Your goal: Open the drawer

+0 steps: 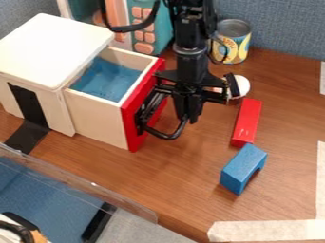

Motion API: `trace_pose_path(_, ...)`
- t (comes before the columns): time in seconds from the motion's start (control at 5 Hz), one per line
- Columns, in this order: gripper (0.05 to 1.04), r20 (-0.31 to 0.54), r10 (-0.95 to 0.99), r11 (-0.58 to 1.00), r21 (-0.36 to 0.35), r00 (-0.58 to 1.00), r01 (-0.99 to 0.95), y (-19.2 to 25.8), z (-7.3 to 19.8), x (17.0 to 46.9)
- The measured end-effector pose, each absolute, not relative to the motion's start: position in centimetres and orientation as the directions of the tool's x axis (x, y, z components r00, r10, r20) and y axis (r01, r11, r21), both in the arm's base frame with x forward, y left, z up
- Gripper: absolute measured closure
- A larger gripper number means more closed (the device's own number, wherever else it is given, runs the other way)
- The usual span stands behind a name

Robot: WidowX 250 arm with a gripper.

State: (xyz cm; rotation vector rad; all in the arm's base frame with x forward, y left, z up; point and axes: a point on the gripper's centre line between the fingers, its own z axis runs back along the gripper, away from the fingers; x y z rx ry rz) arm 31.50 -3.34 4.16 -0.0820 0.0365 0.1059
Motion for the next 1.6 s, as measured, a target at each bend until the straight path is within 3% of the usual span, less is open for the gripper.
trace_pose_path(0.8,0.96,-0.039,0.106,0.99,-0.09,0.994,-0.109,-5.2,4.2,31.4)
trace_pose_path(1.0,0.922,-0.034,0.107,0.99,-0.092,0.994,-0.11,-5.3,4.2,31.5)
trace_pose_path(1.2,0.692,-0.041,0.121,0.986,-0.106,0.992,-0.125,-5.5,4.1,31.3)
trace_pose_path(1.4,0.374,-0.041,0.118,0.987,-0.108,0.992,-0.122,-5.2,5.0,31.0)
trace_pose_path(1.6,0.109,-0.011,0.155,0.982,-0.112,0.988,-0.155,-4.3,7.4,30.8)
